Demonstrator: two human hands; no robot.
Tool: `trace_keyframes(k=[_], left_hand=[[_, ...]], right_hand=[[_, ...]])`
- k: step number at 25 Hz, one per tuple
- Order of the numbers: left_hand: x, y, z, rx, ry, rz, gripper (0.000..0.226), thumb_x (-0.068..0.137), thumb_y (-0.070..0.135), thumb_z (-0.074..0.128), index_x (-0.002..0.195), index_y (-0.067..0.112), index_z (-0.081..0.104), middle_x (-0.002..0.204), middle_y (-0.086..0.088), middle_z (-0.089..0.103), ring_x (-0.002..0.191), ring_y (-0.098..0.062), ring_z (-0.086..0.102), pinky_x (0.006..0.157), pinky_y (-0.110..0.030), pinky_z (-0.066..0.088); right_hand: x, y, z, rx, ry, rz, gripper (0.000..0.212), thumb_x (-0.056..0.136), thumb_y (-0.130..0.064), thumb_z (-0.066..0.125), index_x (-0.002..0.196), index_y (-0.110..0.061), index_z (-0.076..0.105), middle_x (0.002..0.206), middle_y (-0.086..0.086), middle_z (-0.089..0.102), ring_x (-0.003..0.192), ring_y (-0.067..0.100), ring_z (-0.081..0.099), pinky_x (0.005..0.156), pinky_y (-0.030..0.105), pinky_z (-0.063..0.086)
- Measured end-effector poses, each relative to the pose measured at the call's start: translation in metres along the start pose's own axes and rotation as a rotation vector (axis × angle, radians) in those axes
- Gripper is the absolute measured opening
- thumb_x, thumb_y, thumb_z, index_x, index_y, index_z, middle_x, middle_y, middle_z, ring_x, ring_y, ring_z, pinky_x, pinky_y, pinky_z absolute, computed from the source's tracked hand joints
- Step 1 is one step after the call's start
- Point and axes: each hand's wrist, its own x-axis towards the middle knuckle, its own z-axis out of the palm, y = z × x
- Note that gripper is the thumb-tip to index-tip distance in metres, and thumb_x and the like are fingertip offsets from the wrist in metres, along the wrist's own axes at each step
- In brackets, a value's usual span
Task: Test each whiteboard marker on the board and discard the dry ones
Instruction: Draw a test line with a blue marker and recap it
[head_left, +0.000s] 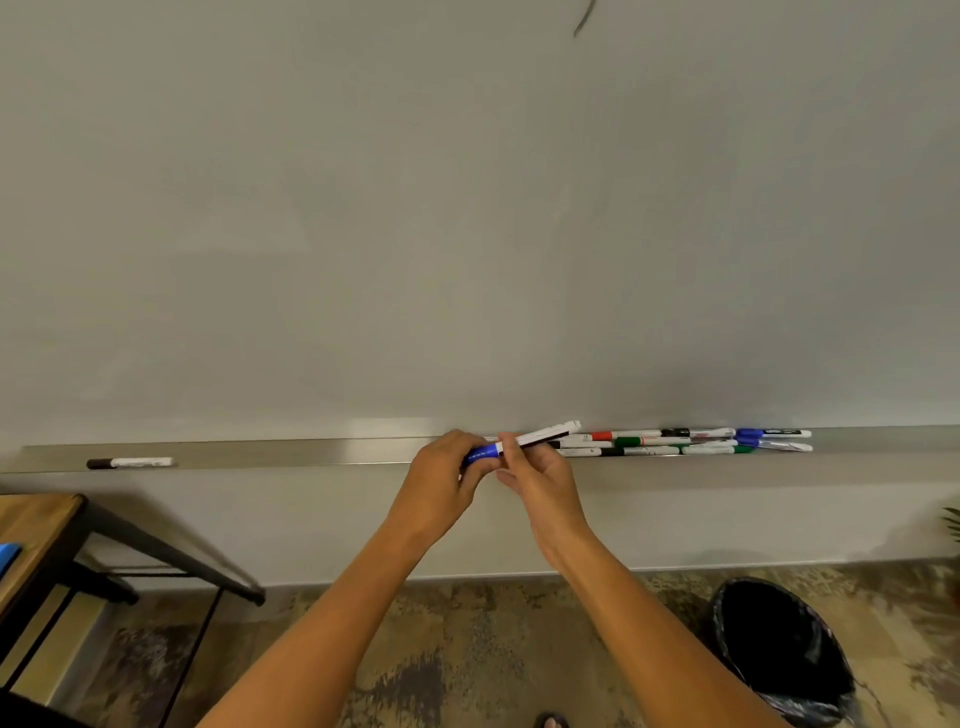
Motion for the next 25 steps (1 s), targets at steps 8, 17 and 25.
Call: trace_keyframes(k=[8,17,25], left_hand=[[0.025,0.027,-0.01,0.014,-0.076,0.14,0.028,0.103,0.037,0.044,0.115,0.023,0.065,0.094,0.012,0.053,0.083,0.001,0.052,0.075,-0.006,0.036],[0.063,0.047,-0.008,0.038,-0.103,0.186,0.024,0.103,0.03,0.046,0.111,0.024,0.068,0.104,0.008,0.062,0.09,-0.006,0.056,0.078,-0.008,0.039],[0.083,0.053,-0.016,-0.04,-0.173,0.166,0.021,0.101,0.029,0.051,0.107,0.026,0.071,0.102,0.007,0.063,0.088,-0.006,0.058,0.076,-0.013,0.041]], right_hand=[[-0.003,-0.036,0.001,-0.012,0.096,-0.081,0.024,0.104,-0.031,0.05,0.115,-0.013,0.061,0.111,0.009,0.07,0.104,0.017,0.071,0.098,0.039,0.056],[0.008,-0.066,-0.01,0.148,0.092,-0.069,0.024,0.107,-0.027,0.043,0.12,-0.01,0.052,0.117,0.013,0.068,0.102,0.021,0.073,0.076,0.036,0.062],[0.017,-0.085,-0.018,0.203,0.027,-0.057,0.024,0.108,-0.025,0.041,0.119,-0.006,0.051,0.118,0.016,0.07,0.1,0.025,0.074,0.092,0.051,0.058]])
